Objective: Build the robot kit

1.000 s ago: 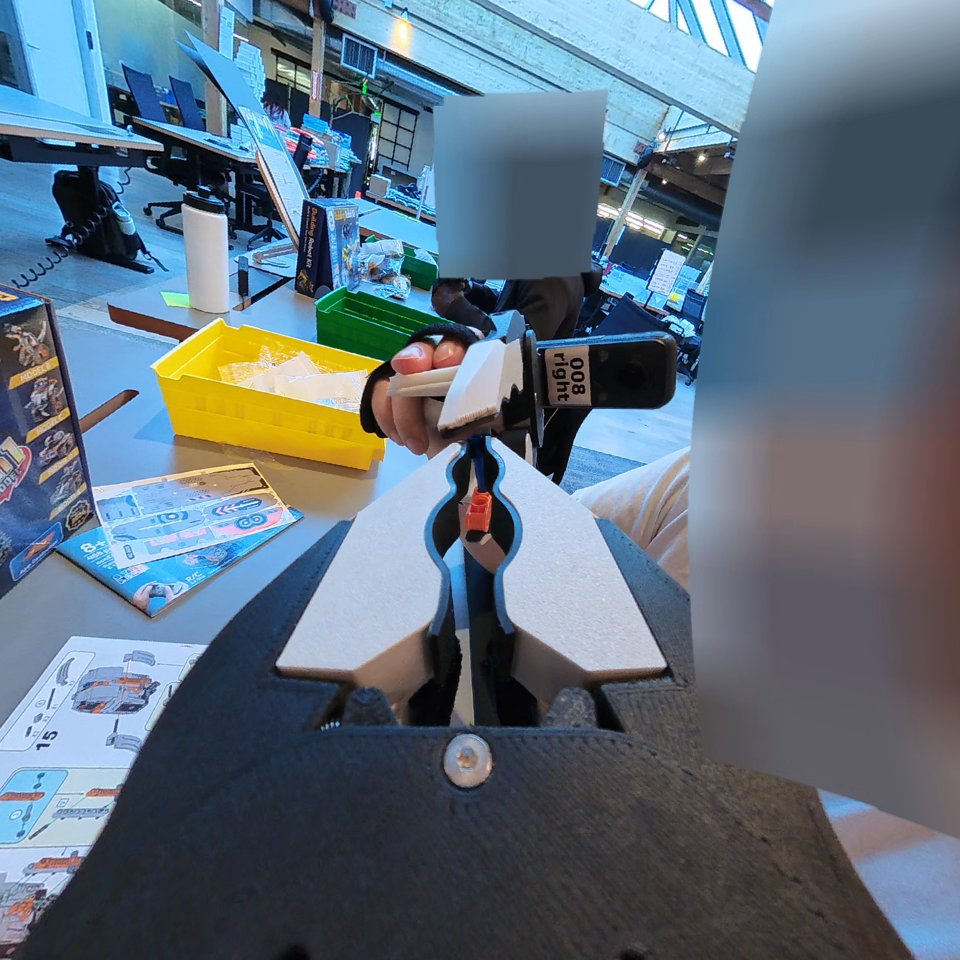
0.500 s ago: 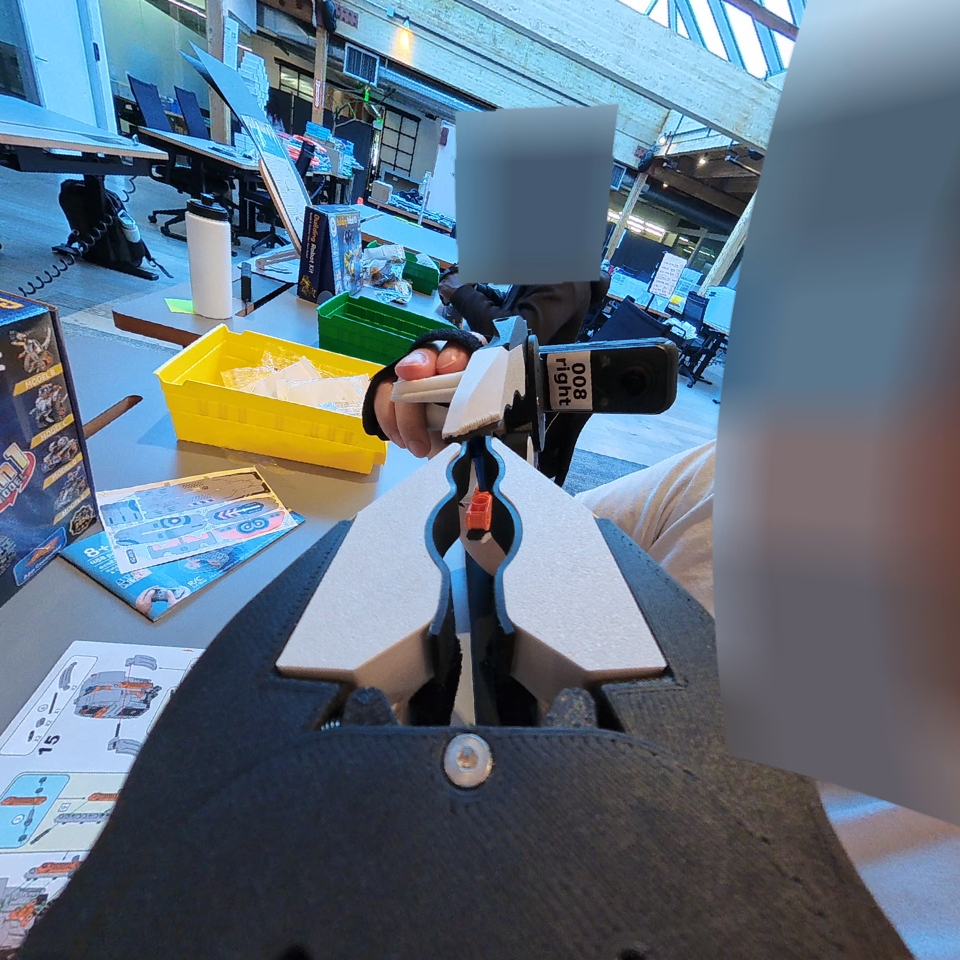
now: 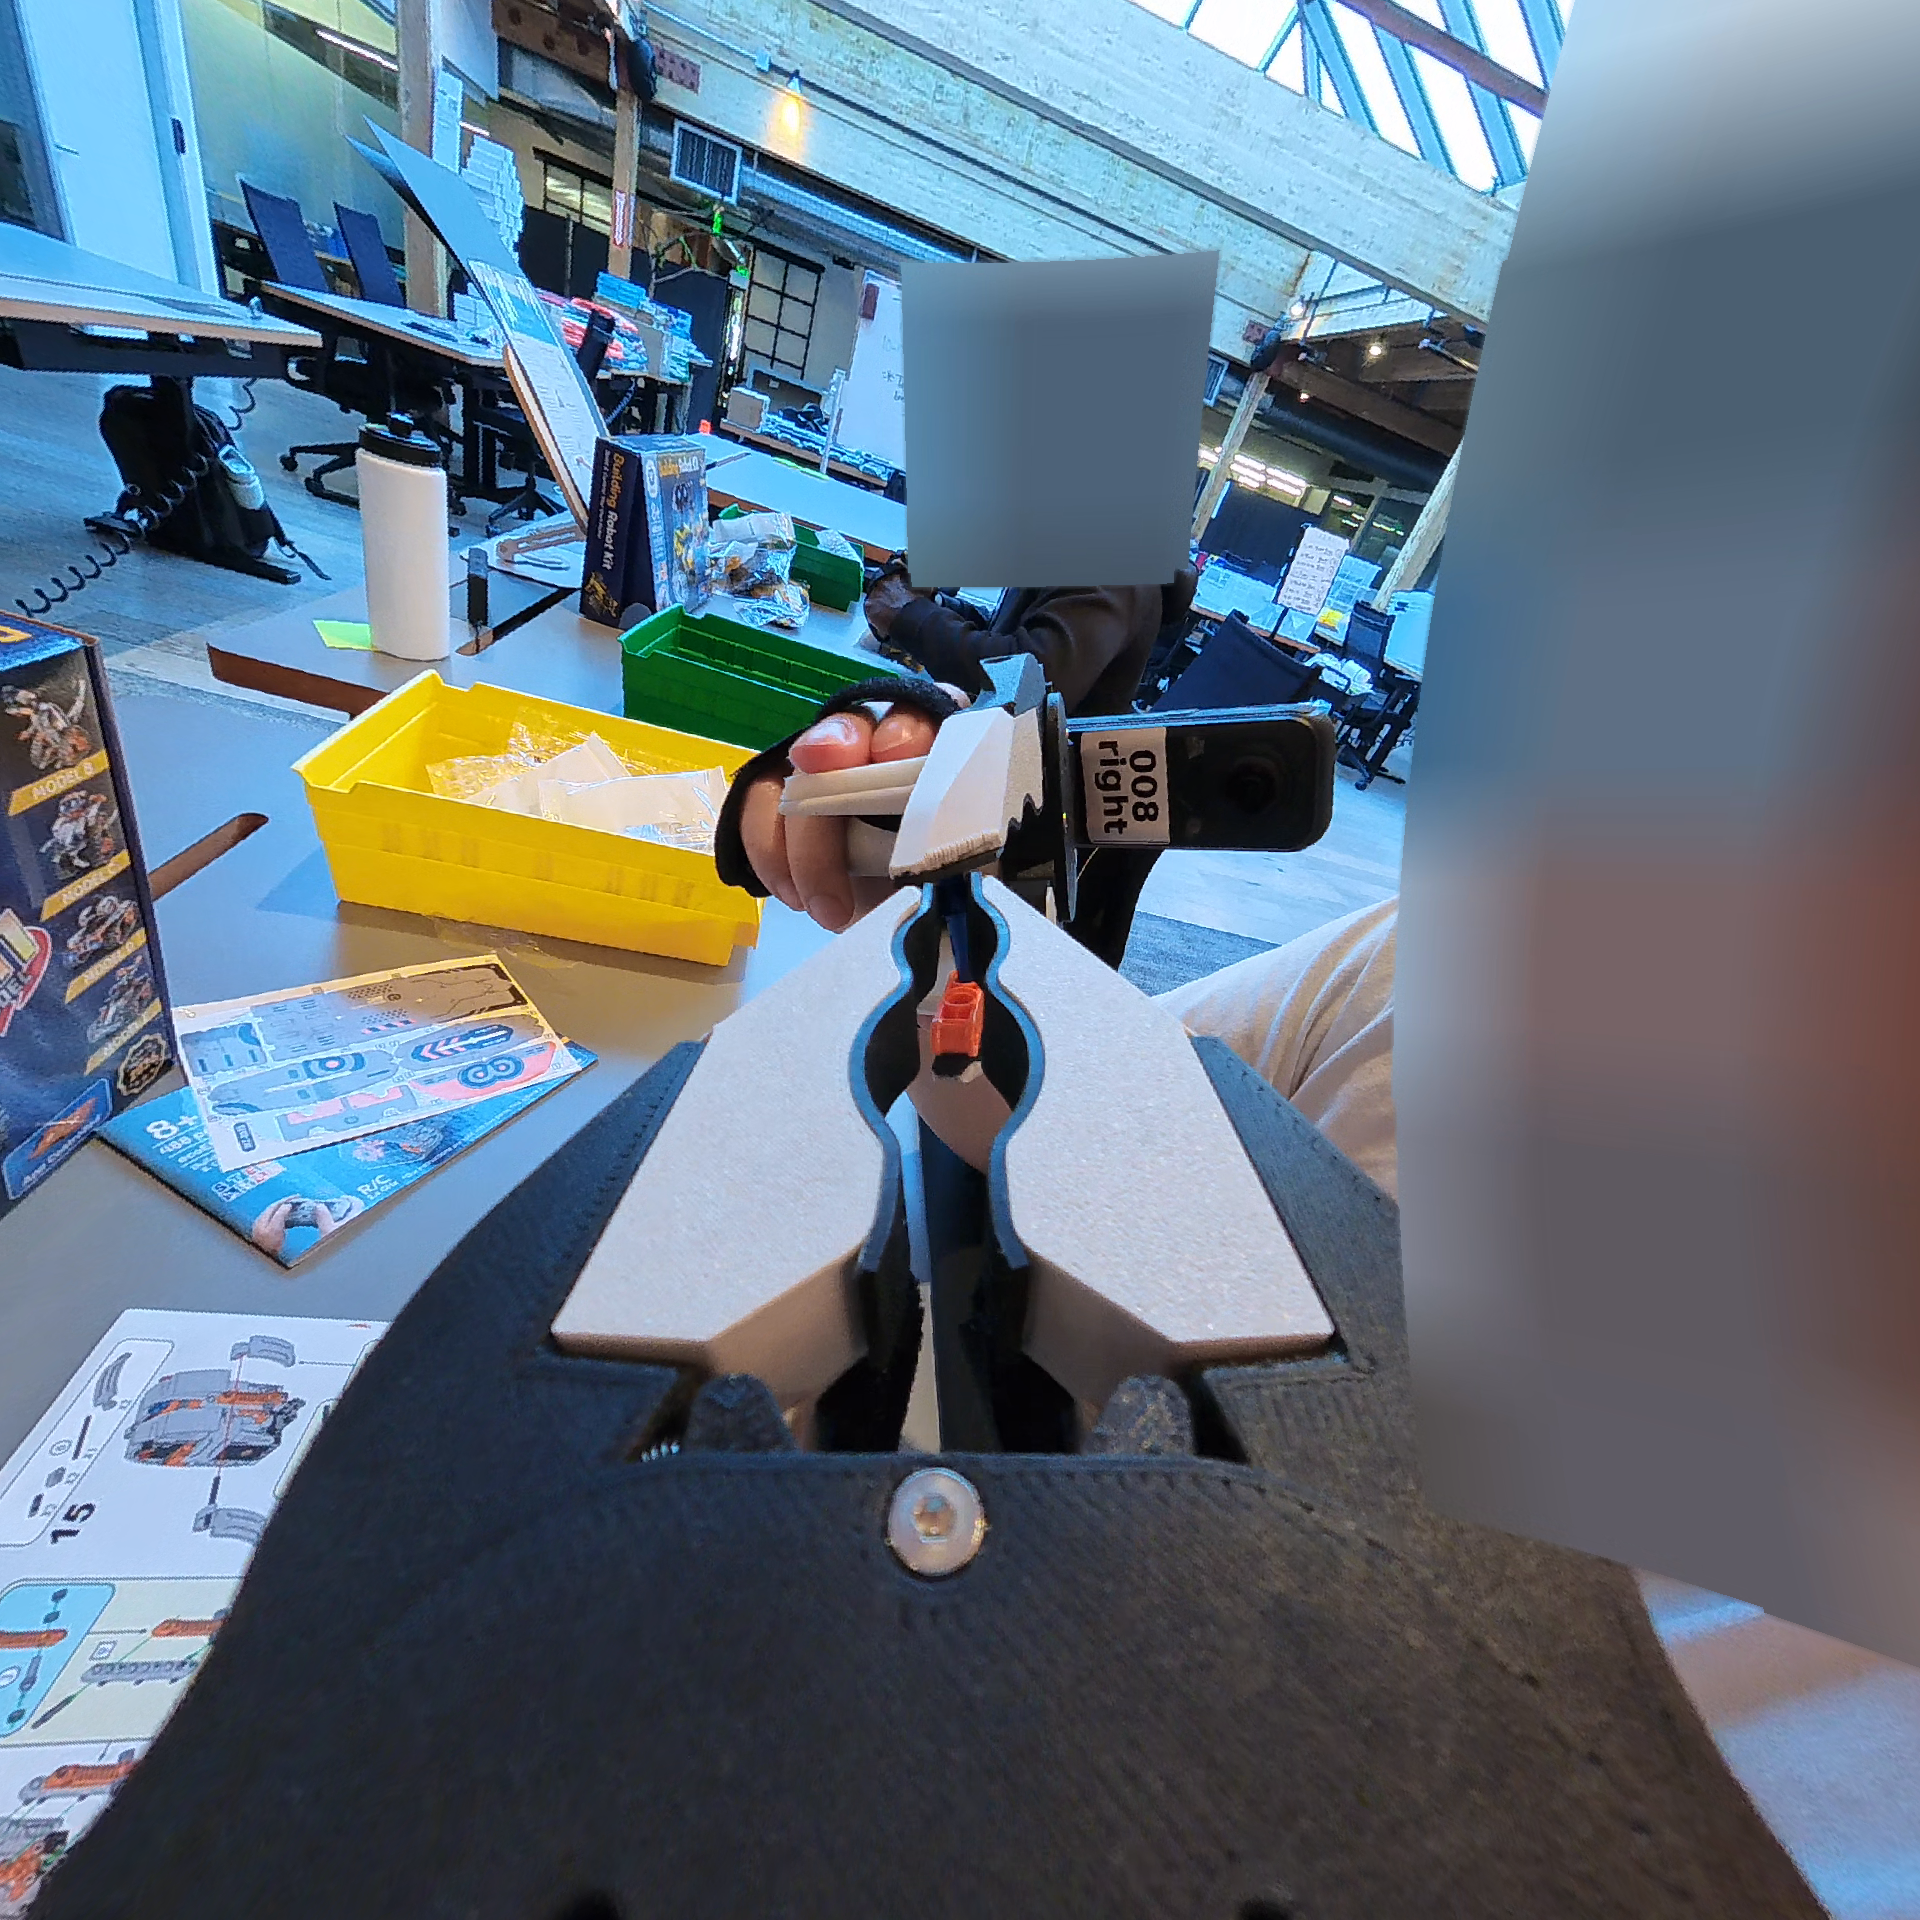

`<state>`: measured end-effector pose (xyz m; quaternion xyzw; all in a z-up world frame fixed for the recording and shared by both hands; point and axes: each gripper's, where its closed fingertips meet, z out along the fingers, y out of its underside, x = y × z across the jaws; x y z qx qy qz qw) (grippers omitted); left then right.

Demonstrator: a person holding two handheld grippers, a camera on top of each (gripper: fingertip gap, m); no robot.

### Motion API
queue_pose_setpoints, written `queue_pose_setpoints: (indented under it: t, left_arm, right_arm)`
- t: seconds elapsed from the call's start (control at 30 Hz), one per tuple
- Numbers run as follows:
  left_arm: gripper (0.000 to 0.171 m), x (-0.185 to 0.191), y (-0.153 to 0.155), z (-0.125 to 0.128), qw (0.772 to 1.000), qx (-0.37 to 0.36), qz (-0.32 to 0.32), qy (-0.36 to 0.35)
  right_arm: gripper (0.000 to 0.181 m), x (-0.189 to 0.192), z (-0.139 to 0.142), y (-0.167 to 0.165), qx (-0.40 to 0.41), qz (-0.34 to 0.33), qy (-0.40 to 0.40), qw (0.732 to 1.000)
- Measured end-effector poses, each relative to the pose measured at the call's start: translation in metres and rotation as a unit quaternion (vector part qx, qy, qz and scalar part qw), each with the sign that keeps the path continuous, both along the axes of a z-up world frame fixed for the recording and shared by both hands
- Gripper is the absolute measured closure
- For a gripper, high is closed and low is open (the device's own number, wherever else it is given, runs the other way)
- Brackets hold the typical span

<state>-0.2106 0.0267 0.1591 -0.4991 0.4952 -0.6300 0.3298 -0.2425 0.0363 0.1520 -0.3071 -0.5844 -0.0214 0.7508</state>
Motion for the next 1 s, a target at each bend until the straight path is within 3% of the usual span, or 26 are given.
queue_pose_setpoints:
  t: [0.4, 0.67, 1.0]
  left_arm:
    - [0.162, -0.009, 0.01, 0.011, 0.999, -0.023, 0.015, -0.031]
    - [0.165, 0.001, -0.005, -0.001, 0.999, -0.016, -0.028, -0.002]
    - [0.17, 0.001, -0.003, -0.012, 0.999, 0.023, -0.008, 0.038]
  right_arm:
    - [0.149, 0.004, 0.007, -0.002, 0.016, -0.01, 0.012, 1.0]
    - [0.149, 0.001, 0.002, 0.0, 0.015, -0.013, 0.002, 1.0]
    - [0.149, -0.002, -0.006, 0.001, -0.005, -0.003, -0.017, 1.0]
